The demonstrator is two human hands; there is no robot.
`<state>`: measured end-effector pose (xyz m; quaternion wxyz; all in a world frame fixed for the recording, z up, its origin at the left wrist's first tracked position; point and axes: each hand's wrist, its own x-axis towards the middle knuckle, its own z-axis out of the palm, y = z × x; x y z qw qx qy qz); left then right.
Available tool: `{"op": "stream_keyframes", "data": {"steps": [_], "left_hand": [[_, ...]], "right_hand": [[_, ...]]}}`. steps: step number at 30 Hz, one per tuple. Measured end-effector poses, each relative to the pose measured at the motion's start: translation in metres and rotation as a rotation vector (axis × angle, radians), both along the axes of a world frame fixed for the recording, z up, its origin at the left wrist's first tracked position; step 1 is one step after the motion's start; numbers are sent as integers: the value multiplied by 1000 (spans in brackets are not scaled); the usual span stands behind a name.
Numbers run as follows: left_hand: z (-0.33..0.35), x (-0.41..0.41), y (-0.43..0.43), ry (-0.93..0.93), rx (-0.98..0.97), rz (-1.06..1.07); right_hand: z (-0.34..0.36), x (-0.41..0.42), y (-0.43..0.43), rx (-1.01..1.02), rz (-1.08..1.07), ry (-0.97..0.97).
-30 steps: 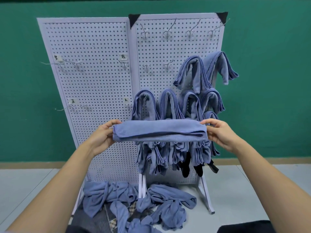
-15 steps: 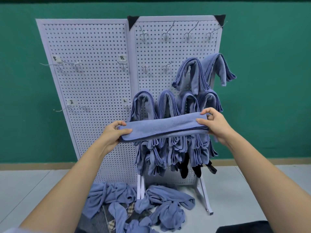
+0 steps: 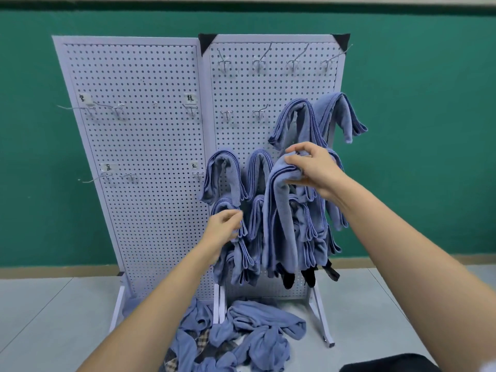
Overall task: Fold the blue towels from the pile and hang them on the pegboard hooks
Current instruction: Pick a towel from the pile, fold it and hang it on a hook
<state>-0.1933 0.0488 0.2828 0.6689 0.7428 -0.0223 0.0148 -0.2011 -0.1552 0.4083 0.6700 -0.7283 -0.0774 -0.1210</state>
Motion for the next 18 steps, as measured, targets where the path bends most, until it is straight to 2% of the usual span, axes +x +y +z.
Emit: {"op": "stream_keyframes", "data": {"steps": [2,5,7,9,14,16,18], "left_hand": [[7,-11,-23,-103,10,-18],[12,-22,-51,-187,130,-30],[13,-22,-62,-227,192,46],[12,-16,-65,-349,236,157],[29,-5,-42,-515,169,272],[42,0,-33,-548,267,263],[52,6,-27,-540,331,263]], "right_hand": [[0,0,7,4,-14,-8],[0,-1,13,78,0,-3],[1,-2,12,155,14,-3],[2,-2,6,234,18,-10],[-15,0,-30,321,-69,23],[-34,4,-45,265,-114,103],[-52,8,-53,15,-190,170]]}}
